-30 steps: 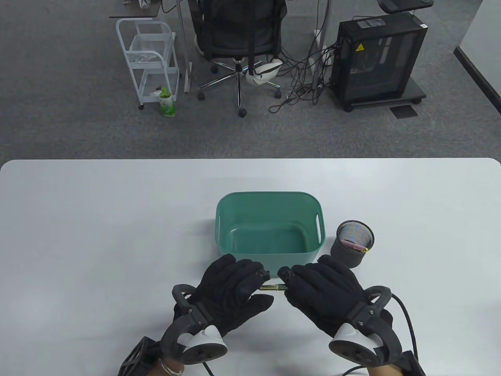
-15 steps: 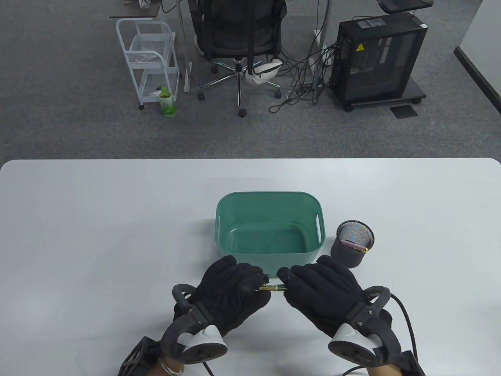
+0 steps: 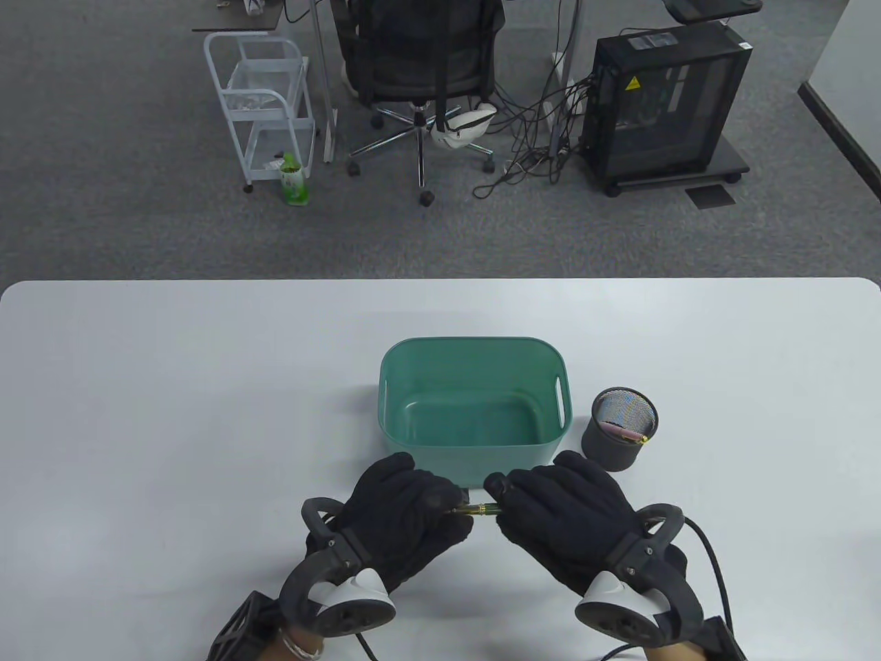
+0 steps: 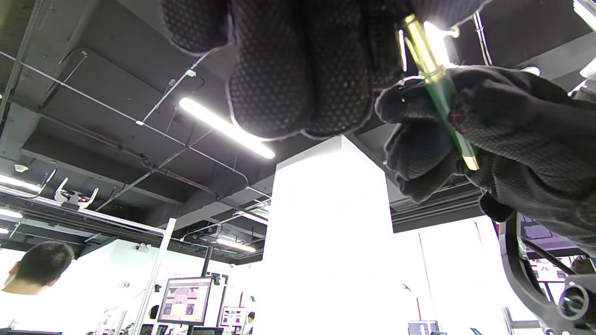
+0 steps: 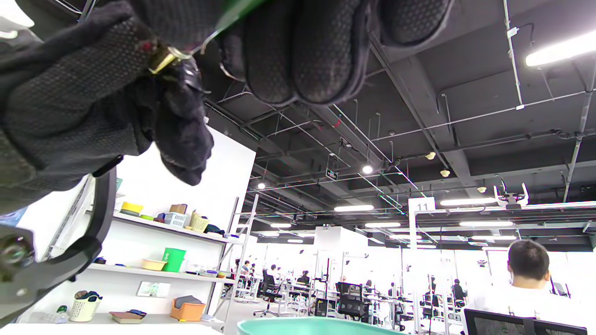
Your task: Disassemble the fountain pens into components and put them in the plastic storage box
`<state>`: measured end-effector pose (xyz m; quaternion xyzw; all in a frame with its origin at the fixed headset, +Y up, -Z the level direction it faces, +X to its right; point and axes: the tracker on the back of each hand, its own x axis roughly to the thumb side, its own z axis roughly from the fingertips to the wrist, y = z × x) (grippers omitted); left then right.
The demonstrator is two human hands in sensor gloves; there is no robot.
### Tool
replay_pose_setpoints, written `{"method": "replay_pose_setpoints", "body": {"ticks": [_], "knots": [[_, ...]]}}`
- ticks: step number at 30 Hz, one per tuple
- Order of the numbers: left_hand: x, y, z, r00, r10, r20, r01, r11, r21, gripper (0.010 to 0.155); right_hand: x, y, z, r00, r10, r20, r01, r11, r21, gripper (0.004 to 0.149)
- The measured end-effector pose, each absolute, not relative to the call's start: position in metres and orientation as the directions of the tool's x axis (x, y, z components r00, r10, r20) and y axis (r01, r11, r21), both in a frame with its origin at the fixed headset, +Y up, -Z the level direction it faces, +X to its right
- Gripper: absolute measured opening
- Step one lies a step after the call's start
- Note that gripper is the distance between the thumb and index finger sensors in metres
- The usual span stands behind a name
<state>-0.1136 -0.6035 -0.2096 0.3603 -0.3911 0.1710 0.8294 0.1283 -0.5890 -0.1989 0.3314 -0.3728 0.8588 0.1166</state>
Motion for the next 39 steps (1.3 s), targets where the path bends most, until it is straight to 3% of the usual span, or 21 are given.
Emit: {"method": "replay_pose_setpoints", "body": {"ticks": [25,39], "knots": [[-0.1143,-0.6042,-0.2089,0.644,-0.009,0.765,-0.556,0.681,0.477,0.064,0.1287,-0.5888,-0.1996,-0.759,-0.047,0.65,-0.443,-0.693,-0.568,0.045],[-0.1084,-0.6051,-0.2067,0.66,-0.045,0.75,-0.514,0.701,0.495,0.05,0.1301,-0.5889,-0.2006,-0.763,-0.042,0.645,-0.445,-0.689,-0.572,0.045]]}}
